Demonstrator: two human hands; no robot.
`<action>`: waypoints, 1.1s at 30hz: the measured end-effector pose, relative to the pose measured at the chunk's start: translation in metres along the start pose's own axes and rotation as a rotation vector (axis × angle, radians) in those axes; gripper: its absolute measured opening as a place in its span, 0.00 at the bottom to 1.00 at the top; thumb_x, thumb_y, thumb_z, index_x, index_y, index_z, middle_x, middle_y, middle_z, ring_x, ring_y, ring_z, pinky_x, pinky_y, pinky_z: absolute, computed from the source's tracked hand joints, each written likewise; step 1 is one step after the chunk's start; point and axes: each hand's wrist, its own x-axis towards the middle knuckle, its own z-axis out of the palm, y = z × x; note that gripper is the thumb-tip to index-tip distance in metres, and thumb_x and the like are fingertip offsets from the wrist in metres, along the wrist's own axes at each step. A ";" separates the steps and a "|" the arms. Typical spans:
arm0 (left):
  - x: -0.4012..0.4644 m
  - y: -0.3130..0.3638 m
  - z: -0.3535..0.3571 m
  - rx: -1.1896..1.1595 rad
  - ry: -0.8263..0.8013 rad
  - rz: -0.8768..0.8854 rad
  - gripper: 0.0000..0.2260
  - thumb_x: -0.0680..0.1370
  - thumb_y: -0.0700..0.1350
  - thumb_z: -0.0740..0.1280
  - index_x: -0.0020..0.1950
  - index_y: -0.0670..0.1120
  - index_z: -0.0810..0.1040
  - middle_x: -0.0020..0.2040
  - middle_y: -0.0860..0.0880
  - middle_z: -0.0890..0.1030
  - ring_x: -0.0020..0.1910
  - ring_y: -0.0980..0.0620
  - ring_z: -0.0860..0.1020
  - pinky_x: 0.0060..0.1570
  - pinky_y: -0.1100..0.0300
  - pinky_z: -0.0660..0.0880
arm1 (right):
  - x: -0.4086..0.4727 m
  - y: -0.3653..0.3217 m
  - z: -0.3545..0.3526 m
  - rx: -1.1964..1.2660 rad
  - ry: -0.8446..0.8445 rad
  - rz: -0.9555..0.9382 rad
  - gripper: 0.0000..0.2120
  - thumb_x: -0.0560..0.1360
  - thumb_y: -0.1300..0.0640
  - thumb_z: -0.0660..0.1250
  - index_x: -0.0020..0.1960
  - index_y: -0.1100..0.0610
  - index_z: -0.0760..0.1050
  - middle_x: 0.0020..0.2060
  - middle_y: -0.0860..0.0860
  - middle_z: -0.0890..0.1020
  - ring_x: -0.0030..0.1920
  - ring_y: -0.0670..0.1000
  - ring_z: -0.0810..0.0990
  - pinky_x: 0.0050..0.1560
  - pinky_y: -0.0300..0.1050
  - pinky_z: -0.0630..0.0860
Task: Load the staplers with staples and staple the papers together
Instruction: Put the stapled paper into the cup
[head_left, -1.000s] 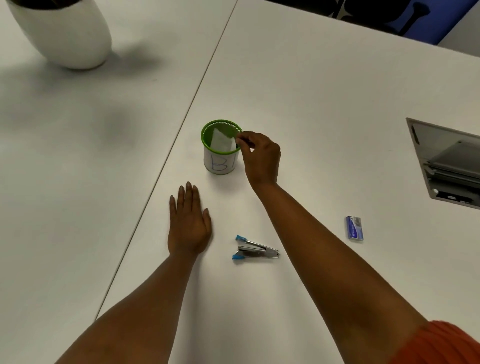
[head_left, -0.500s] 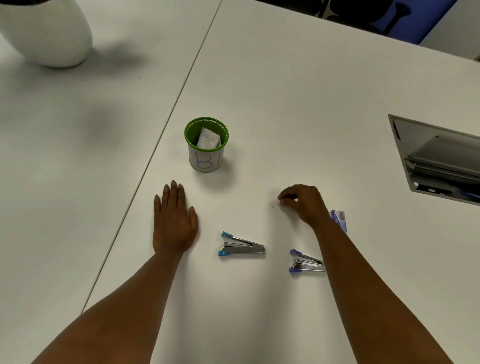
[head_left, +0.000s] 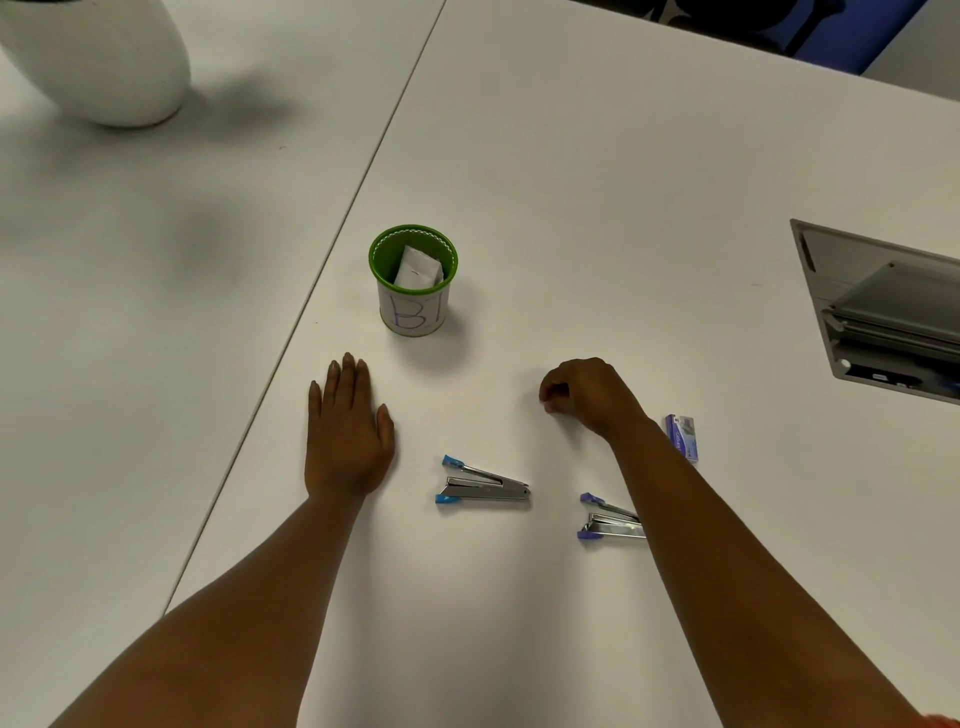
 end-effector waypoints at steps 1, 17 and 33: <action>0.000 0.000 0.000 -0.002 0.000 0.000 0.34 0.73 0.53 0.40 0.74 0.37 0.56 0.76 0.40 0.57 0.76 0.44 0.55 0.74 0.49 0.48 | 0.001 0.000 0.000 -0.006 -0.007 0.000 0.05 0.67 0.67 0.69 0.43 0.61 0.82 0.43 0.55 0.84 0.40 0.49 0.77 0.43 0.38 0.67; -0.001 0.000 0.000 -0.031 0.015 0.002 0.33 0.73 0.53 0.41 0.74 0.37 0.57 0.76 0.40 0.57 0.76 0.44 0.55 0.74 0.49 0.48 | 0.005 -0.003 -0.004 -0.123 -0.168 -0.068 0.12 0.68 0.71 0.60 0.37 0.56 0.73 0.37 0.50 0.76 0.38 0.51 0.73 0.42 0.40 0.68; -0.001 0.000 0.000 -0.023 0.014 0.001 0.34 0.73 0.53 0.40 0.74 0.37 0.57 0.76 0.40 0.57 0.76 0.43 0.55 0.74 0.49 0.48 | 0.005 -0.001 0.001 -0.180 -0.072 -0.084 0.08 0.70 0.69 0.62 0.43 0.62 0.79 0.45 0.56 0.81 0.41 0.50 0.74 0.42 0.39 0.66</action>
